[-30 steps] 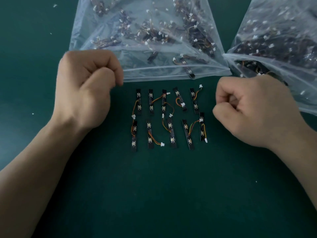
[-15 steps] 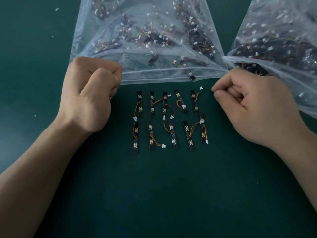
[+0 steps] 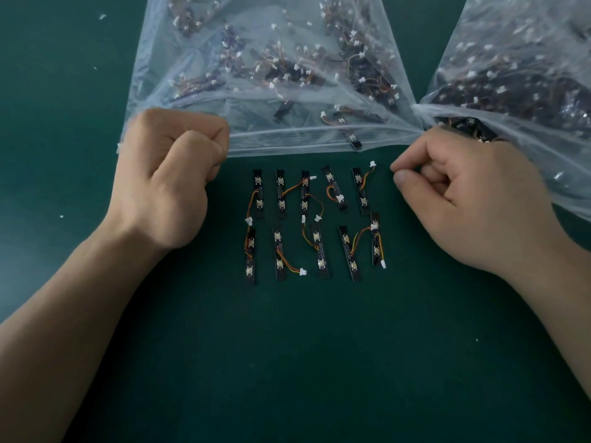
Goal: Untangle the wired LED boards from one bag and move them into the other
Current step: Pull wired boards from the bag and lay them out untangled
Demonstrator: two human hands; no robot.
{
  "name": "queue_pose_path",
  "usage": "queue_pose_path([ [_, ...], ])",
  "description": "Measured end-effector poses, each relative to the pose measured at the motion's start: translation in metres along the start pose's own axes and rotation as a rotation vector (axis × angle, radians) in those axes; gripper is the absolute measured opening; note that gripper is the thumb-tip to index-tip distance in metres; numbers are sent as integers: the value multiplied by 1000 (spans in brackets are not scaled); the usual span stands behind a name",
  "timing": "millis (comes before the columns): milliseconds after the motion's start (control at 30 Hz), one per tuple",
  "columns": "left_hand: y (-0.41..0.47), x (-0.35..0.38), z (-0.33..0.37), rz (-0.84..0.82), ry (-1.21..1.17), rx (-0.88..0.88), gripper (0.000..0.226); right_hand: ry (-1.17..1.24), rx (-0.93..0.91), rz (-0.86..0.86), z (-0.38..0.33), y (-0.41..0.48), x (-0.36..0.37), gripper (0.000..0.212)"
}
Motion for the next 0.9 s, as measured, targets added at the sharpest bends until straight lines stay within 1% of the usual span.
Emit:
queue_pose_path([
  [467, 0, 1, 4, -8, 22, 3, 23, -2, 7, -1, 1, -1, 0, 10],
  [567, -1, 3, 5, -14, 66, 21, 24, -10, 11, -10, 0, -1, 0, 10],
  [667, -2, 2, 9, -11, 159, 50, 19, 14, 18, -32, -1, -1, -1, 8],
  [767, -1, -6, 8, 11, 403, 98, 12, 17, 3, -97, -4, -1, -3, 10],
  [833, -1, -9, 6, 22, 532, 79, 12, 3, -8, -131, -6, -1, -5, 12],
  [900, -1, -8, 4, 24, 596, 53, 13, -15, -19, -155, -8, -1, -6, 18],
])
Point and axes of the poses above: each hand's wrist, its own y-axis towards the middle knuckle, its own x-axis out of the palm, z = x × y, the point moved 4 cm from there along y, towards the middle knuckle
